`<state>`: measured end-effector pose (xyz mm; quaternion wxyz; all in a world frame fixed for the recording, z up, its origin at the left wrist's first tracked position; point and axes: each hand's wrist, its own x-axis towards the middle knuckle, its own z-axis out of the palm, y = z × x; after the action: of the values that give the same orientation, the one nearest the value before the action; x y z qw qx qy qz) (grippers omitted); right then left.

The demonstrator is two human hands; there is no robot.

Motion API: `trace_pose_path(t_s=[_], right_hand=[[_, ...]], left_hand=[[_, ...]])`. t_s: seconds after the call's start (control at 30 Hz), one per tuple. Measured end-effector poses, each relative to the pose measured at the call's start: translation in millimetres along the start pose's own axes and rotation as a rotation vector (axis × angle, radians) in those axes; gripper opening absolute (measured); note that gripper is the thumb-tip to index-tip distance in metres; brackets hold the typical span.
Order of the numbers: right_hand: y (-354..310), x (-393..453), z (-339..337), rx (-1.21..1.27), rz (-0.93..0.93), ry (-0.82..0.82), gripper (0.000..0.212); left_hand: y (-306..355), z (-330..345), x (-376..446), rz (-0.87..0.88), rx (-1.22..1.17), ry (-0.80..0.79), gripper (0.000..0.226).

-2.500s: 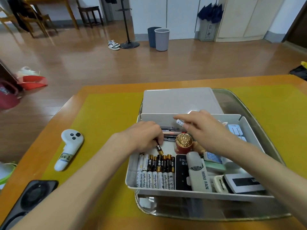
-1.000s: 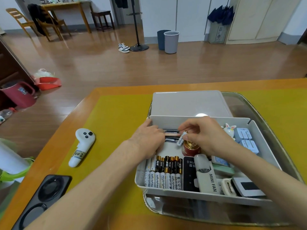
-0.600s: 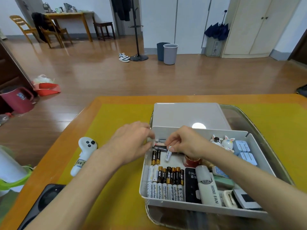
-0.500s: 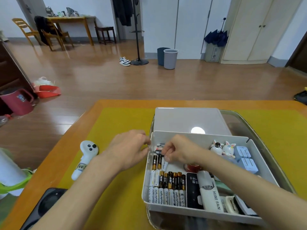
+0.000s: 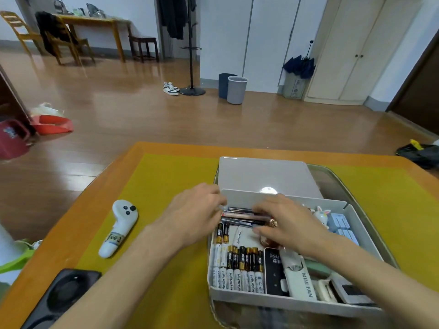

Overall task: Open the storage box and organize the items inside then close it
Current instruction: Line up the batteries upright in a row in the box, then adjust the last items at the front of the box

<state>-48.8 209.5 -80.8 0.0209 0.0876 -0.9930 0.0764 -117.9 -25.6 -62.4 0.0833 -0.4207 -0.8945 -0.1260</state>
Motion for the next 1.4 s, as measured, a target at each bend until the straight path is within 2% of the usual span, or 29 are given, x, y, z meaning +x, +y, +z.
trace_pose_path(t_s=[0.1,0.23,0.33,0.5,0.63,0.77,1.03,1.1,1.27,1.4], right_hand=[[19.8,-24.4,0.0,-0.032,0.035,-0.042,0.058],[31.5,-39.6,9.4,-0.006,0.025,-0.01,0.058],[35.2,-41.7,12.7,0.035,0.04,0.024,0.057],[43.5,-49.4,10.4,0.128,0.047,0.058,0.047],[61.2,-63.4,-19.5,0.137,0.048,0.035,0.035],[88.0,-89.8,-49.3,0.275,0.125,0.006,0.014],[99.7,-128.2,-31.5,0.21,0.117,-0.26,0.033],[101.4,-130.1,-31.1,0.155,0.107,-0.252,0.031],[111.0,-121.8,-40.2,-0.014,0.108,-0.055,0.025],[107.6,-110.2,-38.1,-0.092,0.092,-0.105,0.028]], left_hand=[[16.1,13.2,11.6,0.103,-0.039,-0.11,0.025],[35.2,38.9,29.3,0.171,0.007,-0.382,0.027],[40.0,52.5,37.8,0.175,0.102,-0.473,0.017],[38.6,54.8,43.8,0.196,0.284,-0.449,0.014],[35.4,53.8,39.1,0.208,0.267,-0.412,0.01],[31.1,57.2,35.1,0.216,0.254,-0.347,0.012],[32.5,58.8,33.7,0.156,0.176,-0.307,0.024],[34.6,55.7,31.6,0.157,0.18,-0.299,0.024],[45.3,46.4,32.6,0.147,0.187,-0.265,0.023],[68.3,37.9,32.4,0.092,0.163,-0.195,0.03]])
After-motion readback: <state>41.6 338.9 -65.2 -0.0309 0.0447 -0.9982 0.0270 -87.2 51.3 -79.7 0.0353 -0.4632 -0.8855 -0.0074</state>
